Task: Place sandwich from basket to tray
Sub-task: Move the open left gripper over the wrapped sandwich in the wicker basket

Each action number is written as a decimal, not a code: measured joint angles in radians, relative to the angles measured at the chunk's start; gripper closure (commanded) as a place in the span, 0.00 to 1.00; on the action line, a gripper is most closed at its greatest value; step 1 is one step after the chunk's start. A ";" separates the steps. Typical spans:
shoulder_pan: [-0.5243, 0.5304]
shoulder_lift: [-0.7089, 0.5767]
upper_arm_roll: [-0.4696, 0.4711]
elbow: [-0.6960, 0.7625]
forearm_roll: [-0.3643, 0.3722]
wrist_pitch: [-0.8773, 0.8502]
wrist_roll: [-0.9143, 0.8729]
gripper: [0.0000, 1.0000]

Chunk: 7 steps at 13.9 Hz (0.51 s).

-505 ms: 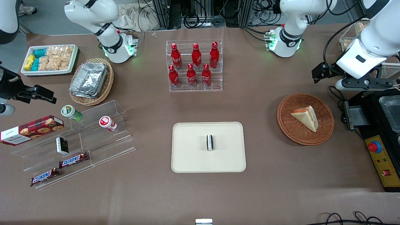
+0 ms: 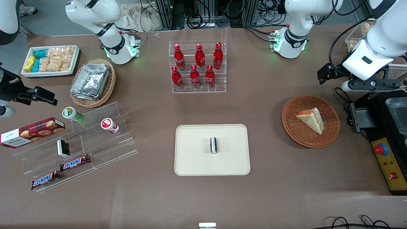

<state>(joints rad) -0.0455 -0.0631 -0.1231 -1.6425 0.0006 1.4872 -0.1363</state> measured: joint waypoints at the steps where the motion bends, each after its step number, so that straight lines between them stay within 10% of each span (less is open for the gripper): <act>1: 0.003 0.000 0.003 -0.001 0.001 -0.010 -0.019 0.00; 7: 0.016 -0.051 0.053 -0.154 0.007 0.002 -0.390 0.00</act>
<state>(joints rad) -0.0298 -0.1143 -0.0703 -1.7969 0.0077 1.4889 -0.5259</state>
